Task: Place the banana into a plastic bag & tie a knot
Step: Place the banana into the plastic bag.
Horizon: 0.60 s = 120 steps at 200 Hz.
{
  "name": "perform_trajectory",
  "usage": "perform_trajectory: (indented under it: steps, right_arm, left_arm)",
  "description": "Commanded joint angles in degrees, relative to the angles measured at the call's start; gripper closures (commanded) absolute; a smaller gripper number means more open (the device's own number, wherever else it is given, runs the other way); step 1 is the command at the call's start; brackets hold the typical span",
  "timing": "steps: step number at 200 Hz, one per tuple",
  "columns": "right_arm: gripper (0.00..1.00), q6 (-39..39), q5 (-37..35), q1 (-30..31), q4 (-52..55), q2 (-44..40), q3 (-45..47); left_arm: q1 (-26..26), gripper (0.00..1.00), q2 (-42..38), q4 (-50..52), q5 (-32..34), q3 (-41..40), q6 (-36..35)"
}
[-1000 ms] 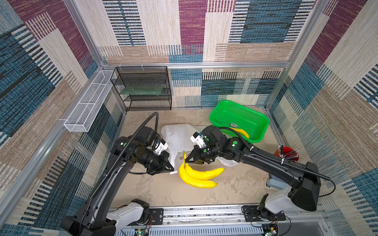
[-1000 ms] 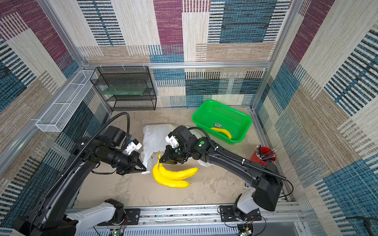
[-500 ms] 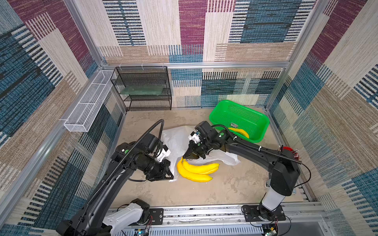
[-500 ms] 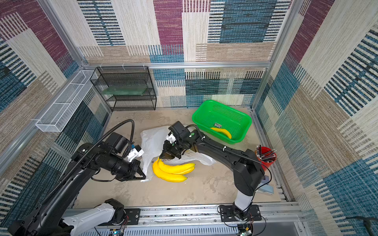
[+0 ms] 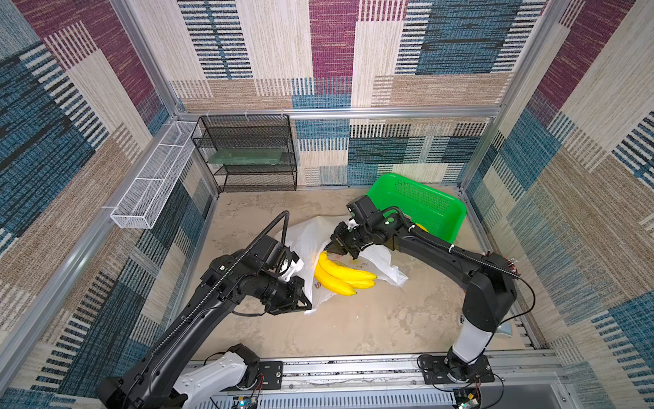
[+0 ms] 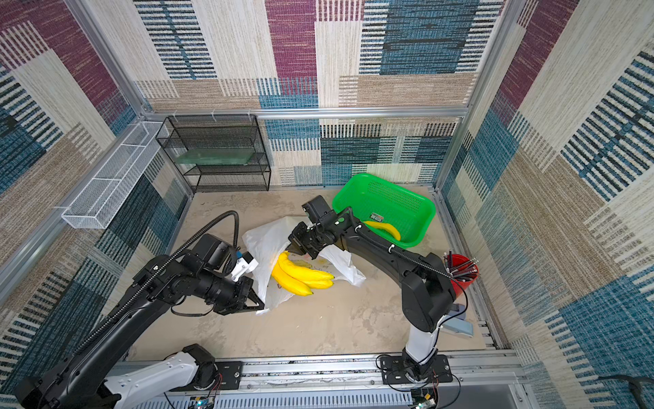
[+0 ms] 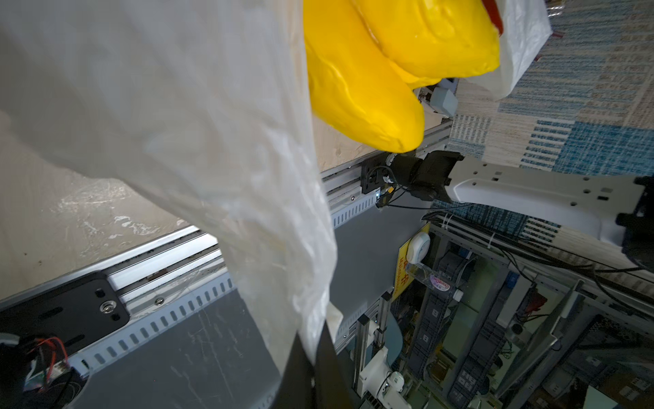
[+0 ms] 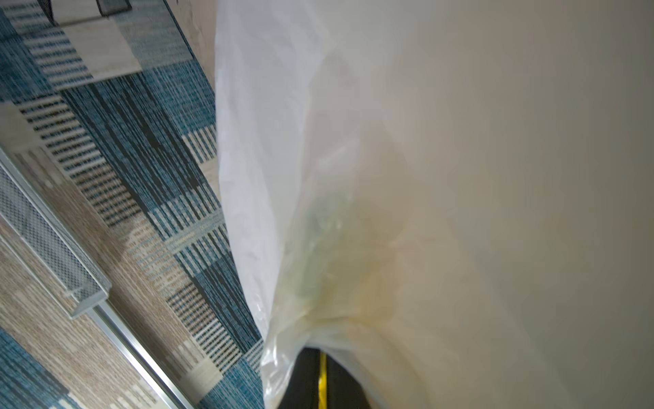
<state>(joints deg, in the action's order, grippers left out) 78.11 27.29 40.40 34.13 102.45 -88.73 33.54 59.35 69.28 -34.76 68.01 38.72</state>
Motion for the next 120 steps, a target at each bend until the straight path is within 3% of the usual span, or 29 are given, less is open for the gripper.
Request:
perform_trajectory:
  steps: [1, 85, 120]
  right_arm:
    - [1.00, 6.85, -8.31, -0.32, -1.20, 2.40, -4.32]
    - [1.00, 16.13, -25.81, 0.18, 4.67, 13.18, -19.00]
    - [1.00, 22.51, -34.14, 0.82, 2.46, 14.70, -17.96]
  left_arm:
    - [0.71, 1.00, 0.48, -7.63, -1.32, 0.31, 7.55]
    - [1.01, 1.00, 8.81, -16.54, -1.64, 7.98, 14.31]
    - [0.37, 1.00, 11.06, -22.24, -2.92, 10.20, 20.08]
